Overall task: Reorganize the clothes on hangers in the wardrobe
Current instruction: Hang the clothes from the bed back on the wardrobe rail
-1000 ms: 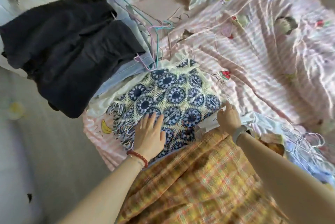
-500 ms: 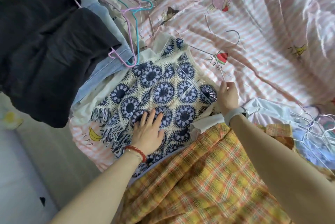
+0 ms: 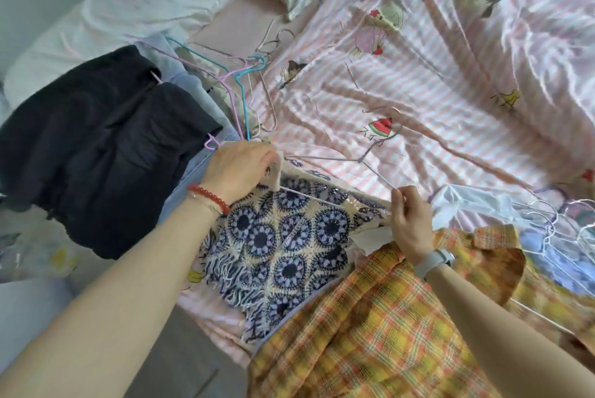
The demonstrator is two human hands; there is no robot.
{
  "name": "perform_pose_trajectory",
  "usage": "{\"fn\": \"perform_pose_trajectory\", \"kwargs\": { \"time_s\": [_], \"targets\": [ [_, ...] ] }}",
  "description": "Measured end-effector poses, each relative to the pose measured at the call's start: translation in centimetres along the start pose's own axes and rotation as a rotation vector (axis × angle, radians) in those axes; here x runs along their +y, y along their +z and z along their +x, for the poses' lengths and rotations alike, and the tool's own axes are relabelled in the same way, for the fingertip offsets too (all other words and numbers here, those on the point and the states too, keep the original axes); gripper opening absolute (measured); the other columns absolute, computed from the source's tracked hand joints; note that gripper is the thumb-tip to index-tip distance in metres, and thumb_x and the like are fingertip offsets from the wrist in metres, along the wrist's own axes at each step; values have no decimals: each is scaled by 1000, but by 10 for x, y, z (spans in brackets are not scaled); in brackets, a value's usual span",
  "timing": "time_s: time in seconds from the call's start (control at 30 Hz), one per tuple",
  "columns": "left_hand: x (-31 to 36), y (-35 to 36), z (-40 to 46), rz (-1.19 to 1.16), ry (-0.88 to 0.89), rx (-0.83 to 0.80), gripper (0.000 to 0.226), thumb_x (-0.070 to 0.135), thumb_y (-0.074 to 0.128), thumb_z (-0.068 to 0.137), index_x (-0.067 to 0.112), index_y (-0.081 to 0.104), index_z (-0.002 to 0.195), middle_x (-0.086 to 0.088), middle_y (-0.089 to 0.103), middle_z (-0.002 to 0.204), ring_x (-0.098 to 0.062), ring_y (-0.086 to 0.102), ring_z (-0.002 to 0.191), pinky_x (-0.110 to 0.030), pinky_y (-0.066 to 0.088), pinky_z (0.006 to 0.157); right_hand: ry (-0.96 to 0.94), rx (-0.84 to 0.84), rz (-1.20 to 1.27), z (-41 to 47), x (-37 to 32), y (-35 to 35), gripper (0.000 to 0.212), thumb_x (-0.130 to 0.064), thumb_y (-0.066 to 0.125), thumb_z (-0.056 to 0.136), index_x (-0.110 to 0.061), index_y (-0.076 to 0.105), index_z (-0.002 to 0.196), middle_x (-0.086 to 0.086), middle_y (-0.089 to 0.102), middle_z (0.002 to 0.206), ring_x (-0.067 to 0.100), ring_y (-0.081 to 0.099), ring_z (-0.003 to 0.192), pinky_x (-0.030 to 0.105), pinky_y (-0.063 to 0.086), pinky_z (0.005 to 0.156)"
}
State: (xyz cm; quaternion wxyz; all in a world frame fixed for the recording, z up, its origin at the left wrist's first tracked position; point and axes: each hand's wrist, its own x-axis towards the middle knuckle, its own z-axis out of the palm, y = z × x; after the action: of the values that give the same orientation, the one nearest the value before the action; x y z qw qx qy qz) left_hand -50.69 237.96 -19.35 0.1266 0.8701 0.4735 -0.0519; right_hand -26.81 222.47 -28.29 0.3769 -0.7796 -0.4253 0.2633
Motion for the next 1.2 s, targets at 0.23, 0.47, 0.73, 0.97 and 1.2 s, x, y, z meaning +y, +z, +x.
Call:
{"fn": "perform_pose_trajectory", "kwargs": {
  "time_s": [0.23,0.47,0.73,0.97,1.2],
  "targets": [
    [-3,42,-142,-328,-232,-93,24,38,40,95,33,54,77,6,53,60,-12,49,50,-21,31,43,-192,-173,-227,-25,-17,5,16,-8,53,90,0,60,79,6,56,68,24,48,64,41,36,70],
    [-8,61,-283,-401,-576,55,17,29,45,96,22,56,85,13,47,65,-7,42,54,-14,27,43,-464,-388,-331,-81,-72,49,16,-13,52,91,-3,62,83,11,64,77,27,57,74,33,25,71],
    [-2,57,-452,-371,-863,236,21,29,44,96,14,59,100,-12,66,77,-35,60,73,-36,39,56,-866,-566,-225,-177,-168,105,20,-17,50,87,-5,64,79,7,66,74,25,59,68,37,36,73],
    [47,104,-622,-520,-1128,384,29,26,40,95,10,53,74,-11,56,69,-30,54,70,-33,29,60,-1270,-798,-236,-328,-202,120,34,-26,39,88,-8,63,75,5,65,68,24,60,59,34,40,64],
    [108,128,-776,-330,-1495,758,24,8,42,82,6,62,69,-8,63,65,-28,58,61,-40,44,62,-1550,-1302,-212,-471,-224,112,19,-26,51,90,-12,64,93,1,65,68,18,60,52,31,52,49]
  ]
}}
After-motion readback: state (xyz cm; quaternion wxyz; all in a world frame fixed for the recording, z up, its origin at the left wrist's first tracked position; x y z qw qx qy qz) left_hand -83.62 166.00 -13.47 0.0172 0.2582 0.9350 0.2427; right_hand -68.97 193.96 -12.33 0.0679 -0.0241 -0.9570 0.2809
